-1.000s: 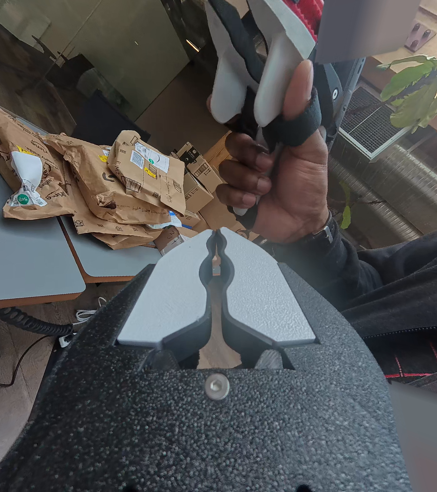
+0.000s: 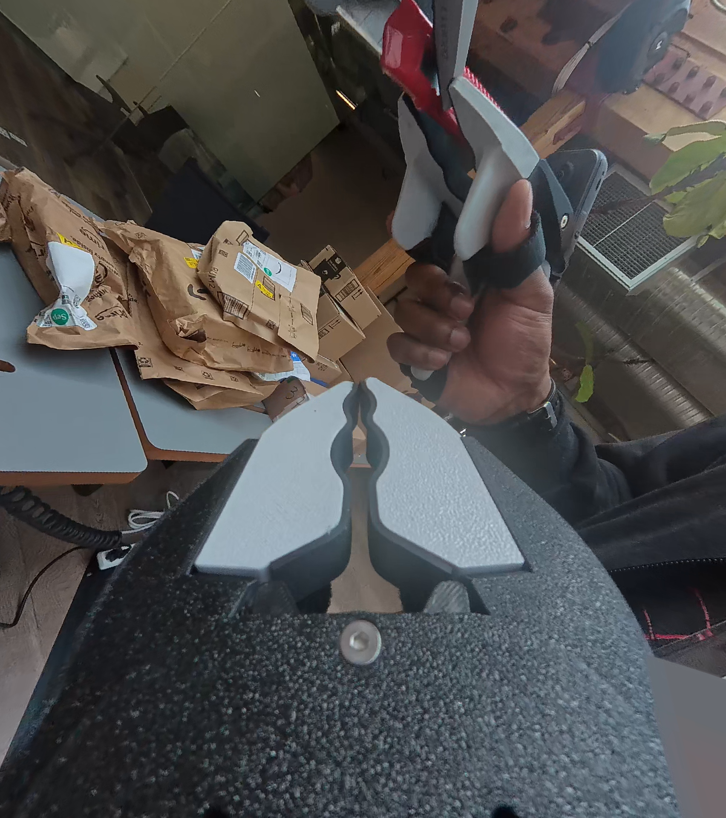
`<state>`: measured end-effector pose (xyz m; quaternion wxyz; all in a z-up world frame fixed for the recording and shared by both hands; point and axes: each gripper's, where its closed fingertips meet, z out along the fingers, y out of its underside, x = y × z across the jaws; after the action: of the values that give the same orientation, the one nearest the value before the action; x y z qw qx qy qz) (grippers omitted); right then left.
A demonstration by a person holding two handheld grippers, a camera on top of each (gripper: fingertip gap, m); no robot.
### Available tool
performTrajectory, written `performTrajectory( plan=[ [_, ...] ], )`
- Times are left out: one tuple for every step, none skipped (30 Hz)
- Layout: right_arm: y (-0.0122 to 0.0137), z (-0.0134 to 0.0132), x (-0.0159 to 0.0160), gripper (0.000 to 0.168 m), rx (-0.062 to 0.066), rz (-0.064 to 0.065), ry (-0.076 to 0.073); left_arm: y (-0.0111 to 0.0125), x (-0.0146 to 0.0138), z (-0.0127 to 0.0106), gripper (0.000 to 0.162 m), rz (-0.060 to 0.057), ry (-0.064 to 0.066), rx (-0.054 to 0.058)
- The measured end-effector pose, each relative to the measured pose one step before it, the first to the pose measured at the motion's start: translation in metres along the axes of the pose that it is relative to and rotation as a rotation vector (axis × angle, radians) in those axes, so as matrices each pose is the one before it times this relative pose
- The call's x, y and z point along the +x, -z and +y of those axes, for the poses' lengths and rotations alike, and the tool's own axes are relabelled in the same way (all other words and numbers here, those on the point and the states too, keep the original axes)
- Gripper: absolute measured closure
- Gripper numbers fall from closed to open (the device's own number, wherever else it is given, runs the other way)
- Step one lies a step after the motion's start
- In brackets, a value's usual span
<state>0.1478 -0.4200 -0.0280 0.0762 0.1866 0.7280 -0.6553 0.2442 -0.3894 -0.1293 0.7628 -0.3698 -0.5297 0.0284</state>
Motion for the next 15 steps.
performTrajectory(
  plan=[
    [0.00109,0.00098,-0.00076,0.137,0.0038,0.0073,0.0031,0.00338,0.00061,0.00168,0.162,-0.0032,-0.0053,-0.0096],
    [0.00083,0.00160,-0.00085,0.139,0.0008,0.0036,-0.0041,0.00311,0.00063,0.00134,0.162,-0.0005,0.0002,-0.0052],
    [0.00054,0.00184,-0.00178,0.141,-0.0011,0.0011,-0.0069,0.00288,0.00083,0.00026,0.162,0.0016,0.0052,0.0011],
    [0.00110,0.00132,-0.00149,0.142,-0.0011,0.0024,-0.0037,0.00259,0.00083,-0.00004,0.162,0.0024,0.0048,0.0029],
    [0.00176,0.00045,-0.00114,0.141,0.0021,0.0036,0.0010,0.00245,0.00081,-0.00004,0.162,0.0017,0.0008,0.0006],
    [0.00151,0.00057,-0.00108,0.141,0.0027,0.0039,0.0022,0.00173,0.00083,0.00001,0.162,0.0006,-0.0028,-0.0014],
    [0.00134,0.00037,-0.00107,0.141,0.0053,0.0008,0.0011,0.00104,0.00084,0.00042,0.162,0.0003,-0.0028,-0.0014],
    [0.00141,0.00005,-0.00117,0.142,0.0079,-0.0013,-0.0005,0.00089,0.00116,0.00036,0.162,0.0019,-0.0009,0.0001],
    [0.00154,-0.00078,-0.00120,0.143,0.0099,-0.0003,-0.0001,0.00041,0.00101,0.00035,0.162,0.0023,-0.0003,0.0011],
    [0.00165,-0.00121,-0.00092,0.144,0.0108,-0.0011,0.0019,0.00035,0.00086,0.00084,0.162,0.0019,-0.0001,0.0004],
    [0.00178,-0.00155,-0.00046,0.145,0.0122,-0.0011,0.0024,0.00063,0.00011,0.00067,0.162,0.0010,0.0001,-0.0003],
    [0.00180,-0.00219,-0.00049,0.147,0.0131,-0.0021,0.0018,-0.00053,-0.00024,0.00047,0.162,0.0003,0.0001,-0.0001],
    [0.00157,-0.00195,-0.00074,0.149,0.0135,-0.0078,0.0014,0.00009,-0.00041,0.00068,0.162,0.0010,0.0017,0.0007],
    [0.00041,-0.00024,-0.00067,0.150,0.0078,-0.0070,-0.0019,-0.00012,0.00040,0.00035,0.162,0.0021,0.0026,0.0019],
    [0.00009,0.00005,0.00017,0.150,0.0037,-0.0036,-0.0040,-0.00002,0.00039,0.00047,0.162,0.0012,0.0022,0.0021]
  ],
)
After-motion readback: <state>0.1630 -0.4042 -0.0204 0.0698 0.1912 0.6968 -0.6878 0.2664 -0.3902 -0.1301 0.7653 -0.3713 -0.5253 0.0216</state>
